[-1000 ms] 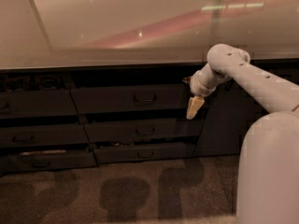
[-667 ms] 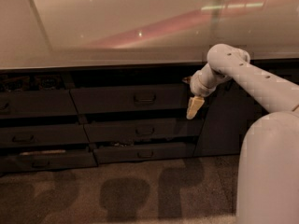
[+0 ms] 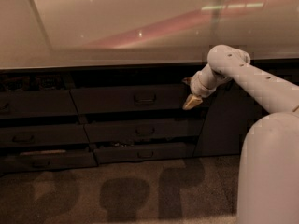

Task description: Open top drawer

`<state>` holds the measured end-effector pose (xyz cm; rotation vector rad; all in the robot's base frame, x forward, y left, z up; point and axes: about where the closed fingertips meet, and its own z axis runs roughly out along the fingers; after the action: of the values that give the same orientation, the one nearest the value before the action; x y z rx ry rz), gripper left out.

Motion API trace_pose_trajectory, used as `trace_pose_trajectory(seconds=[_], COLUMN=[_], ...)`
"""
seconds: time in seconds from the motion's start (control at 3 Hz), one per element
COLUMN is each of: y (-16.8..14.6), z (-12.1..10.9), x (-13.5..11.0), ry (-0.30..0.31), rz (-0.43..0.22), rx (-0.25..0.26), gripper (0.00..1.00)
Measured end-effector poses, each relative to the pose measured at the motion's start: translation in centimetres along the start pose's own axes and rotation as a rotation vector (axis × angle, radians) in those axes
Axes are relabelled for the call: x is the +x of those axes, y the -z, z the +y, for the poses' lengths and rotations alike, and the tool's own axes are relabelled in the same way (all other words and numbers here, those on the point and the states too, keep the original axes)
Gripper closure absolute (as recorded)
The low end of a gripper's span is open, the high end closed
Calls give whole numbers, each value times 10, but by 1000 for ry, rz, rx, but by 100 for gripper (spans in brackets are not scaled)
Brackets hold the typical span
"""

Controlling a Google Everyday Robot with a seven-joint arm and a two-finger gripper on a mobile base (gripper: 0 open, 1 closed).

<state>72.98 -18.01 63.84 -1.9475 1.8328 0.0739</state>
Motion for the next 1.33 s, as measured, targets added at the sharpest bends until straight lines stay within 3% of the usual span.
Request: trace_pose_trajectory(seconds=[0.67,1.0,1.33], y=[1,1,0], z=[0,0,0], x=[-1,-1,-1], ry=[0,0,1], rz=[-2,-2,-2], rx=[-3,-3,-3], gripper=[89,100,100])
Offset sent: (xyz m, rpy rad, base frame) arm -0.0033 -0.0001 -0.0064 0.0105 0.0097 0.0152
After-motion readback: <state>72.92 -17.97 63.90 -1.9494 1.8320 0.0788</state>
